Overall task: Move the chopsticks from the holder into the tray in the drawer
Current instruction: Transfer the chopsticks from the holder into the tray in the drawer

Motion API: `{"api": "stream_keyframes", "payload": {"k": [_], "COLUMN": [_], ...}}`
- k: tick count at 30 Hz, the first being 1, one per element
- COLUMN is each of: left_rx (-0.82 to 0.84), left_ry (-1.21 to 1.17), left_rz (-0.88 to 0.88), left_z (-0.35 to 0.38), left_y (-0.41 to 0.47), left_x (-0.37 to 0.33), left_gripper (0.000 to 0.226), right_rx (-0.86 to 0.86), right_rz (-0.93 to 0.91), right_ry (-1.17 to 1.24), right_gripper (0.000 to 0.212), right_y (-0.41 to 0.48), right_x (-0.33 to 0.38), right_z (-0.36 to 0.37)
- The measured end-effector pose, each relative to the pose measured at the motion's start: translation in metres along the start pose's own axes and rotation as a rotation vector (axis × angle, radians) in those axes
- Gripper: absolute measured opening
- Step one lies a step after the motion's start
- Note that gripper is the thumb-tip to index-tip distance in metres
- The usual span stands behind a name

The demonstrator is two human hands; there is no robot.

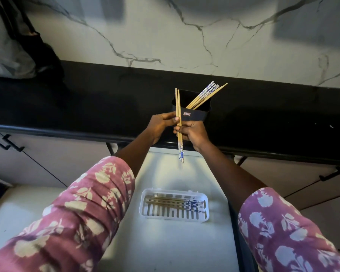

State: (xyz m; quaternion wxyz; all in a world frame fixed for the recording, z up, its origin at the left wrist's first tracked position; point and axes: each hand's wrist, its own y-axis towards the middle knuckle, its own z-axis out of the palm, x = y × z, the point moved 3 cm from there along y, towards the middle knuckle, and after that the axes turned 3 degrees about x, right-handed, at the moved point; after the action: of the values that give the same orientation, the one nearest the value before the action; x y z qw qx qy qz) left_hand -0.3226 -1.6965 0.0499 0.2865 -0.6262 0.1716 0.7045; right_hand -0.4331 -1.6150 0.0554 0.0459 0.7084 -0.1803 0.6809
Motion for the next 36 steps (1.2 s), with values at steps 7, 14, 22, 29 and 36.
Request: {"api": "stream_keyframes", "payload": {"k": [7,14,22,29,36], "left_rx": [-0.212,-0.049,-0.089,-0.099,-0.097], "left_ry": [0.901,1.317,1.278,1.206,1.187], "left_rz": [-0.191,-0.455,-0.588,-0.632,-0.641], "left_z": [-0.068,-0.101,-0.104,-0.103,-0.101], "left_y": [0.008,0.019,0.028,0.035,0.036], "left_x": [0.028,0.062,0.068,0.069,0.067], "left_gripper": [0.05,0.062,0.094,0.104,0.103], "right_rx": [0.109,0.321,0.606,0.53,0.547], "right_rz": [0.086,0.003,-0.03,-0.042,-0.168], "right_ry": [-0.28,-0.95,-1.432,-1.464,-1.617], "right_gripper": [0.023,0.02,0.029,0.029,0.037], "right_y": [-0.017,-0.064,-0.098,-0.088,-0.085], "right_x": [-0.069,-0.155,-0.212,-0.224,-0.222], "right_z": [0.015,0.034,0.05,0.058,0.061]}}
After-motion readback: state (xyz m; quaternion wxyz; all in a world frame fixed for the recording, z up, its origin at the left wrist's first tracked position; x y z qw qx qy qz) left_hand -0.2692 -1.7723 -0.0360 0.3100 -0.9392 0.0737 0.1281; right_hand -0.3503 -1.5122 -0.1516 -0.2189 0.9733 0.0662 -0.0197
